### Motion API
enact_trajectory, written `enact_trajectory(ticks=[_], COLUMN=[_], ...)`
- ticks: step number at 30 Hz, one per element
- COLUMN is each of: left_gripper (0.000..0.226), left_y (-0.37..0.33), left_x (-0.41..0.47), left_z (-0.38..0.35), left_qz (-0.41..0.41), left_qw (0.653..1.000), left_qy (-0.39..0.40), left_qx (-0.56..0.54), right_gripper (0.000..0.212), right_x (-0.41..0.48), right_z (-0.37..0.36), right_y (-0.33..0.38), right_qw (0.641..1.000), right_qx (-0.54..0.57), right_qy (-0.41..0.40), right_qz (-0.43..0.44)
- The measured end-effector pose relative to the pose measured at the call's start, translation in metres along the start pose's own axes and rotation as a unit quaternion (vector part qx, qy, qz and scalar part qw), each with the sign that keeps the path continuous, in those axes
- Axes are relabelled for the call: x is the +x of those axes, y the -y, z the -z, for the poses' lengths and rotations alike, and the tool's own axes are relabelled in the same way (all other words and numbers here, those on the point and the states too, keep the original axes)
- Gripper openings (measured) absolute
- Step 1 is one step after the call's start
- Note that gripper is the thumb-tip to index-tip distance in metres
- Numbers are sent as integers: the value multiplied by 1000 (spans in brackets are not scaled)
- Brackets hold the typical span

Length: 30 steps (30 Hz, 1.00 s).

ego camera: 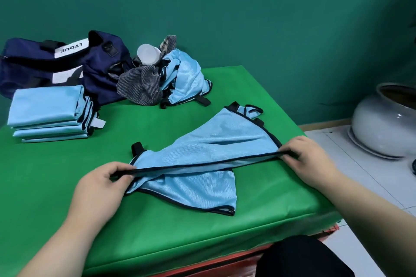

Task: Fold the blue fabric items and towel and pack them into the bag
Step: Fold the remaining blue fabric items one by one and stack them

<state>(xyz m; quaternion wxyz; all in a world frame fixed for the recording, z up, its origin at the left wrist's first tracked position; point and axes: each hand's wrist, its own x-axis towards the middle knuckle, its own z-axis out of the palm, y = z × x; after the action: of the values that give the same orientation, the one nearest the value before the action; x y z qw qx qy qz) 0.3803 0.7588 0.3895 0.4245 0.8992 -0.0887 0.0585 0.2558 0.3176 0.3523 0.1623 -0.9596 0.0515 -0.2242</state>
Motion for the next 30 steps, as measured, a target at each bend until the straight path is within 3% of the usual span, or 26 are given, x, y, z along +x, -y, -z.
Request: enact_trajectory(ticks=[3,10,14,18,22,25,30], left_gripper=[26,32,32,29,28,40,32], left_y=[7,21,25,25,30,32,36], left_x=[2,4,3,4,6,6,7], left_z=[5,6,6,6,5,7,5], left_qz=[-7,-33,-59,-28,-16,-19,-14], left_qw=[1000,997,995,999,999,998,996], left_qy=[15,71,74,46,39,37,51], left_qx=[14,-6,0,7,-5,-43,-68], right_gripper=[22,53,23,11,24,30,39], right_x=[-1,-1,-6,-6,-5,-5,-6], right_z=[-1,2,7,6,3,4,4], right_y=[-1,4,3,1,1,3,3], right_qw=[1000,996,996,994,995,992,988], right_qx=[16,51,86,109,102,112,122], right_qy=[-4,7,23,10,6,0,-3], right_qz=[-27,-66,-16,11,-19,-54,-99])
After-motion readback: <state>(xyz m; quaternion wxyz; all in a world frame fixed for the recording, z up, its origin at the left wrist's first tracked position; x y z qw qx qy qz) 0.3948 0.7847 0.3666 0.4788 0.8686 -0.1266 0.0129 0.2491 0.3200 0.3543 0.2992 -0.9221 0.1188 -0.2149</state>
